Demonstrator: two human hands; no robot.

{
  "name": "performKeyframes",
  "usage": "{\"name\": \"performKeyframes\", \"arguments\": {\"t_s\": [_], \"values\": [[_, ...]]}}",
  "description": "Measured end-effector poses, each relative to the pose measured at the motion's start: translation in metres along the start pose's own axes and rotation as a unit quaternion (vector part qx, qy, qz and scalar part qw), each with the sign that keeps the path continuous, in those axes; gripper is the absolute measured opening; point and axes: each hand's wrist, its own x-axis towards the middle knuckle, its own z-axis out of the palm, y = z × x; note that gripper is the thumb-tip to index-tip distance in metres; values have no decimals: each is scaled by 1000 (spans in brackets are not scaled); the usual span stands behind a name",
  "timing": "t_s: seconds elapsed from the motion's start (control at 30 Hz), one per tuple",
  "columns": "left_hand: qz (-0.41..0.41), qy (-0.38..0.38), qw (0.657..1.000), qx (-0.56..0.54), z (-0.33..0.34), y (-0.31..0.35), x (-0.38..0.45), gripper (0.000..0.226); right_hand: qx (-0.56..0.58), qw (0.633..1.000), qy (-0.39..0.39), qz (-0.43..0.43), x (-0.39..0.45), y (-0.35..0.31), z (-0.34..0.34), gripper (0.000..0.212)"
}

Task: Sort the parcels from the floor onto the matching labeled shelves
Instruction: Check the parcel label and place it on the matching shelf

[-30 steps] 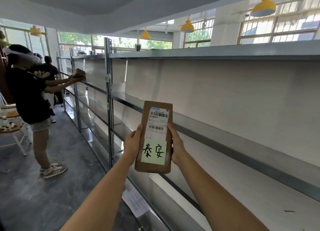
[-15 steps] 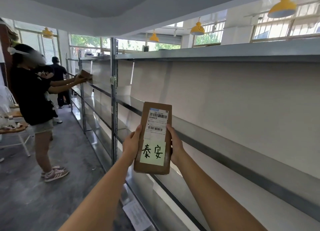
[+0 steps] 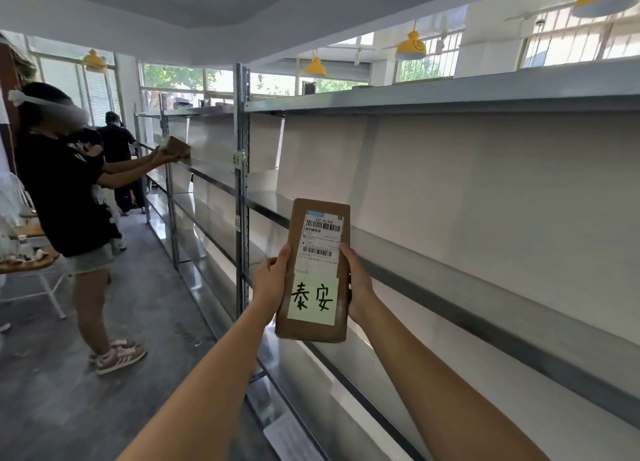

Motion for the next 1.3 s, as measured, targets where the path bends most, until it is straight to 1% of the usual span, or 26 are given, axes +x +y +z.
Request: {"name": "performKeyframes", "arguments": {"t_s": [0.07, 0.23, 0.37, 0.5, 0.63, 0.73, 0.9, 1.0, 1.1, 1.23, 1.3], "values": [[-2, -14, 1000, 8, -13, 0, 21, 57, -2, 1000, 9, -5, 15, 5, 18, 40], [-10, -32, 999, 21, -49, -3, 66, 48, -18, 999, 34, -3, 51, 17, 62, 47], [-23, -30, 999, 28, -70, -10, 102, 55, -28, 999, 43, -6, 79, 27, 91, 53], [-36, -19, 999, 32, -85, -17, 133, 63, -31, 999, 35, -7, 102, 32, 113, 48], [-29, -18, 998, 47, -90, -24, 165, 68, -28, 999, 30, -8, 132, 36, 124, 48], [-28, -10, 999, 45, -89, -27, 181, 68, -31, 999, 29, -3, 154, 39, 127, 46], [-34, -5, 998, 47, -88, -33, 202, 68, -36, 999, 22, 6, 183, 47, 132, 51], [-39, -14, 999, 34, -92, -37, 224, 72, -36, 999, 26, 2, 198, 45, 140, 46], [-43, -15, 998, 30, -97, -40, 244, 70, -32, 999, 30, 2, 215, 48, 150, 41], [-49, -30, 998, 28, -116, -47, 278, 67, -36, 999, 41, 0, 240, 61, 176, 47], [-46, -41, 998, 28, -129, -50, 299, 63, -34, 998, 47, 0, 251, 67, 194, 45]]}}
